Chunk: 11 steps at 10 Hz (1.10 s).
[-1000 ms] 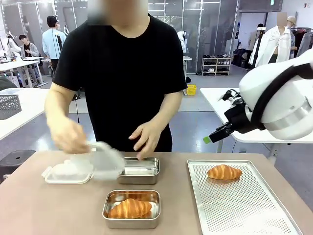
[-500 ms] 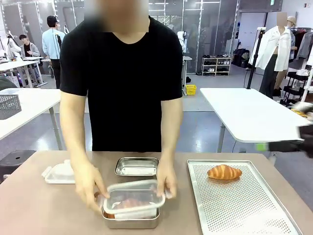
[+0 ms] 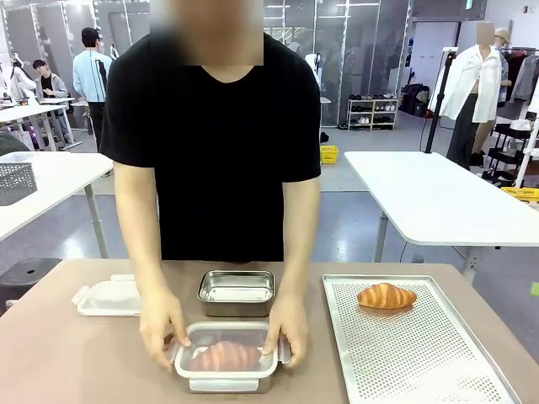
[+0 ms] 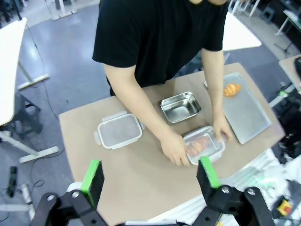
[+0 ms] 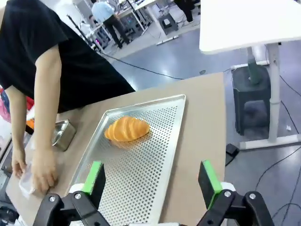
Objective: Place the bread into the airtight container.
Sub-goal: Pick up a Butter Roll and place it into an empty Airtight Container.
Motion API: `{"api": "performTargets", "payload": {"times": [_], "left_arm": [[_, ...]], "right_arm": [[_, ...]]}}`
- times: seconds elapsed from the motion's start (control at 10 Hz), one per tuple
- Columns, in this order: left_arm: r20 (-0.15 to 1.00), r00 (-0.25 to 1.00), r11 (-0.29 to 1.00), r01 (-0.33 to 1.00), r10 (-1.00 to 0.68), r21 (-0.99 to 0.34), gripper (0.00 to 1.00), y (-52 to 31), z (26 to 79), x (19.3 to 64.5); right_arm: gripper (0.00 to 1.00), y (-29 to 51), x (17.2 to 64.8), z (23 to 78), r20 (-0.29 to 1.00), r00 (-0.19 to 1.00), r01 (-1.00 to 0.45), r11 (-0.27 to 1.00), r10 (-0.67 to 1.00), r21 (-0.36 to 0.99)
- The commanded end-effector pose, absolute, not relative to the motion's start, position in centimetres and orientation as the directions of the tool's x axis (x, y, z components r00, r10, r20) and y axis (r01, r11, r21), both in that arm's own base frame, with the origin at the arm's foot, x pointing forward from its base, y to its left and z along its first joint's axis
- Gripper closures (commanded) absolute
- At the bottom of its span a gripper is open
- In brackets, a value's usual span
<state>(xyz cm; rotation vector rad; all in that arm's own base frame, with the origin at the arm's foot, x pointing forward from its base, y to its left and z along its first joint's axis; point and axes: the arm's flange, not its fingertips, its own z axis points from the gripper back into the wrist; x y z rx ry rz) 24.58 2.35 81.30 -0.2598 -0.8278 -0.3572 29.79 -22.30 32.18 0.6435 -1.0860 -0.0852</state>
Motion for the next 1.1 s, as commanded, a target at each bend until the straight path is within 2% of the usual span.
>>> {"api": "performTargets", "payload": {"times": [0.0, 0.1, 0.2, 1.0], "left_arm": [[0.756, 0.62, 0.905, 0.416, -0.21, -0.09, 0.0, 2.3, 81.4, 24.6], [0.756, 0.62, 0.905, 0.416, -0.21, -0.09, 0.0, 2.3, 81.4, 24.6], [0.756, 0.62, 0.905, 0.416, -0.21, -0.09, 0.0, 2.3, 81.4, 24.6], [0.756, 0.62, 0.905, 0.416, -0.21, -0.09, 0.0, 2.3, 81.4, 24.6]], "right_arm": [[0.0, -17.6, 24.8, 28.9, 0.807, 0.466, -0.266, 0.813, -0.362, 0.518], [0.0, -17.6, 24.5, 29.1, 0.806, 0.477, -0.262, 0.818, -0.351, 0.512], [0.0, -22.5, 29.4, 30.2, 0.791, 0.473, -0.245, 0.805, -0.388, 0.541], [0.0, -22.5, 29.4, 30.2, 0.791, 0.473, -0.245, 0.805, -0.388, 0.541]]}}
